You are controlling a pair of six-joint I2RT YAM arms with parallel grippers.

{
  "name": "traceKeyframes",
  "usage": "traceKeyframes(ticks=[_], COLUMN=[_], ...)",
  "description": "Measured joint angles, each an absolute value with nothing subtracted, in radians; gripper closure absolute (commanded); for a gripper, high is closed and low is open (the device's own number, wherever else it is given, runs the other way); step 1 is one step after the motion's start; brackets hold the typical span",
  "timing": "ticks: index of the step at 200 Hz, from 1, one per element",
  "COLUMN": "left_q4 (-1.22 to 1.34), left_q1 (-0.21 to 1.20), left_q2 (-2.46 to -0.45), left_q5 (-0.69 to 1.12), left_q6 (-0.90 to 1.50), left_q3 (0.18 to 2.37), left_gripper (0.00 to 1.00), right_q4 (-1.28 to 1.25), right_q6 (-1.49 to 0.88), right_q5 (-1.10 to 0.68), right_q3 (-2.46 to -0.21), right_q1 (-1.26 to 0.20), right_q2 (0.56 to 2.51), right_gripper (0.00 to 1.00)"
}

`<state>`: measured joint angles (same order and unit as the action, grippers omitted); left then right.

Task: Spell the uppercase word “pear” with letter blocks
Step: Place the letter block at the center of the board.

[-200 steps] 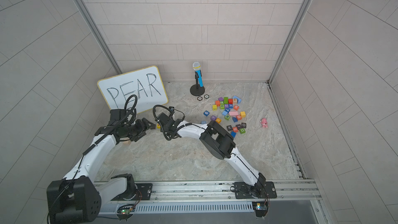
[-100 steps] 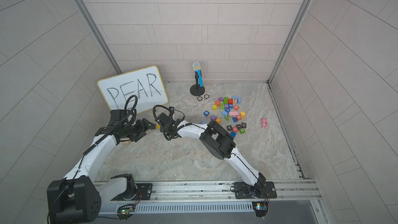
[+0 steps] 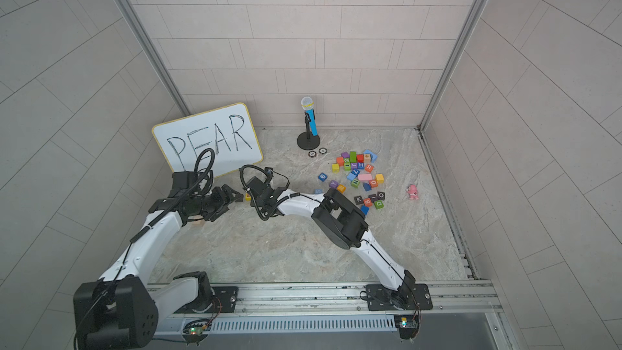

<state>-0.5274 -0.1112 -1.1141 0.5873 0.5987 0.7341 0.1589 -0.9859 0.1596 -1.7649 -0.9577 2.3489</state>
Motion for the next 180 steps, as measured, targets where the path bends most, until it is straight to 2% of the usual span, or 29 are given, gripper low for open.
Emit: traceKeyframes(ticks=[180], left_q4=[-0.527], left_q1=[-0.111], left_q2=[-1.102], left_q5=[0.588], left_q6=[0.599], left_q3=[0.734], left_gripper=[0.22], right_q4=[0.138], right_q6=[-0.992], right_q5=[0.157], right_q3=[-1.745], right_q1=[-0.969], right_q2=[2.341], right_gripper=[0.55])
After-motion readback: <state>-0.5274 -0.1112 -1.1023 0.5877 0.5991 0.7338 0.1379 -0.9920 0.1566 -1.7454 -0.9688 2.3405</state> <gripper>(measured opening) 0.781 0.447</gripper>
